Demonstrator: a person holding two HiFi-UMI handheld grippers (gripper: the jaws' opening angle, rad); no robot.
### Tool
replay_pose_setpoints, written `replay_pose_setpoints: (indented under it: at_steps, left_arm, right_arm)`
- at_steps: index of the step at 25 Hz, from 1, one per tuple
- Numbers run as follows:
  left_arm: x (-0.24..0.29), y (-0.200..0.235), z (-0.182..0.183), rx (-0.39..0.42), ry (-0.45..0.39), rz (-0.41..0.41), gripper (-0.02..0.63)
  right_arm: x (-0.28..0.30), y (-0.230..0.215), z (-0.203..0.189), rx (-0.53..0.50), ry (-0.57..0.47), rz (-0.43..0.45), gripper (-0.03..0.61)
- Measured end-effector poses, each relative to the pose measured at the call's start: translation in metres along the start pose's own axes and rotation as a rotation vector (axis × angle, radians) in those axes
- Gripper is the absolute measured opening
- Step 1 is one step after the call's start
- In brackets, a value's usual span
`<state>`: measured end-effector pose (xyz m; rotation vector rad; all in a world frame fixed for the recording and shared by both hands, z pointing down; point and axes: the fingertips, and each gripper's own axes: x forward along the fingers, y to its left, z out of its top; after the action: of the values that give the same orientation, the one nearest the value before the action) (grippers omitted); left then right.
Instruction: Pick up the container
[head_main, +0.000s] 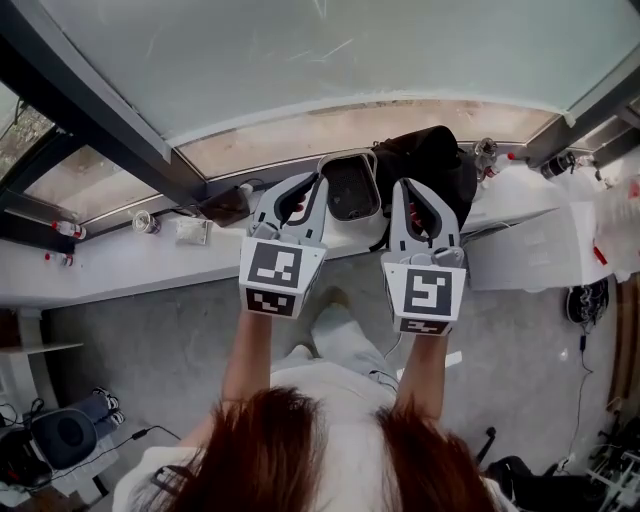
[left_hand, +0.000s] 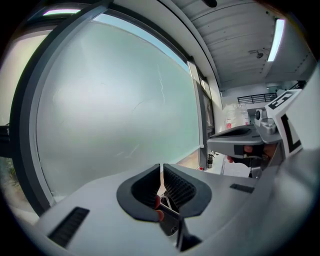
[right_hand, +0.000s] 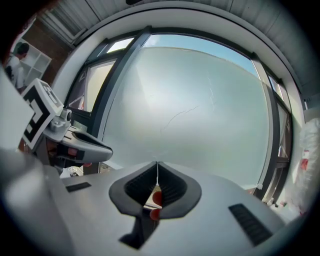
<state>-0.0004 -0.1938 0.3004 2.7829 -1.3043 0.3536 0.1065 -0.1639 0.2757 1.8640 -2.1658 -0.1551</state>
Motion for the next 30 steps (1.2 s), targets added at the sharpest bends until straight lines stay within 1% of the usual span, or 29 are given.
replay_pose_setpoints:
  at_steps: [3,6,10,15,21,30]
  left_arm:
    - [0.019,0.005,-0.005,-0.009,0.005,0.028,0.02]
    - [0.035,0.009,-0.012,-0.016,0.028,0.056,0.02]
    - [0.052,0.01,-0.021,-0.021,0.045,0.086,0.02]
    - [0.063,0.006,-0.037,-0.025,0.081,0.099,0.02]
    - [0.068,0.006,-0.051,-0.025,0.103,0.122,0.02]
    - [0.084,0.015,-0.069,-0.044,0.129,0.123,0.025]
  right_arm:
    - [0.018,-0.013,-0.007,-0.02,0.004,0.013,0.026]
    - [0.034,-0.023,-0.017,-0.032,0.018,0.034,0.026]
    - [0.05,-0.028,-0.031,-0.046,0.033,0.073,0.026]
    - [0.062,-0.028,-0.049,-0.048,0.058,0.109,0.026]
    - [0.071,-0.022,-0.063,-0.037,0.079,0.142,0.026]
    - [0.094,-0.013,-0.083,-0.039,0.121,0.187,0.027]
